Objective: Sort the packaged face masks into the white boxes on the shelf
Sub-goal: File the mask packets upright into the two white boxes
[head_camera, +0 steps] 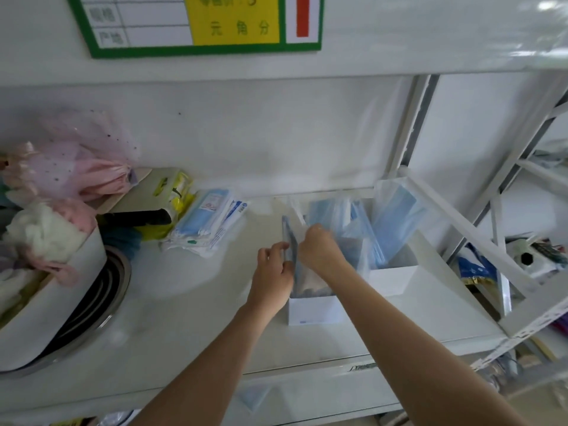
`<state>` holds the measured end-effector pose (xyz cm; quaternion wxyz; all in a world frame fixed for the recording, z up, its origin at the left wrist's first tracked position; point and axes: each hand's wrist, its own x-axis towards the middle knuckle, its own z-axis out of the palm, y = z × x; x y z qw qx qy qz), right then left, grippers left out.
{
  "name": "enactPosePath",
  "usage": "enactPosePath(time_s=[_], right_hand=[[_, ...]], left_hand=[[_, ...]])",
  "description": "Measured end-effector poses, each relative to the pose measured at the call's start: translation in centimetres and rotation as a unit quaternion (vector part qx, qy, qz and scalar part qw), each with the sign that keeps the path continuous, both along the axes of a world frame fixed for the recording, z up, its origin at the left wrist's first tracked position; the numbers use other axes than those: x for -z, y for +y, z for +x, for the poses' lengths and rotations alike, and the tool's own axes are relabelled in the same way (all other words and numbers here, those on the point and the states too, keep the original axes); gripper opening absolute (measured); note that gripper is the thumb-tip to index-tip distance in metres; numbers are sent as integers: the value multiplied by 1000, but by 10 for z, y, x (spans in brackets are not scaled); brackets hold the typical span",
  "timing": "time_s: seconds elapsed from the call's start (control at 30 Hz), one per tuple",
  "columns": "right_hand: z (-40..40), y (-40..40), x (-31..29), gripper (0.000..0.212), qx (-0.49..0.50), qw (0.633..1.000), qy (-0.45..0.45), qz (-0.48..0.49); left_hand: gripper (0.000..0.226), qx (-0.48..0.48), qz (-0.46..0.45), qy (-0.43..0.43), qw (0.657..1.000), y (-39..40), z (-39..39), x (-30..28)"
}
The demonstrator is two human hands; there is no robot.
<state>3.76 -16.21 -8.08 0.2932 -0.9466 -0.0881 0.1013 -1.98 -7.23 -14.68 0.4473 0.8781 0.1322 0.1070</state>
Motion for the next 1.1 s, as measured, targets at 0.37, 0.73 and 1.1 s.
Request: enactPosePath(time_s=[0.37,0.73,1.1], right_hand=[[19,17,15,15,-45,994,30,-91],[18,24,30,23,30,998,46,9],[8,11,37,24,63,944,216,241]], left_hand=[[30,14,-32,-19,999,-5,-2,5],[41,24,-26,-28,999,-1,-6,12],[46,15,-33,-18,999,-1,-4,16]])
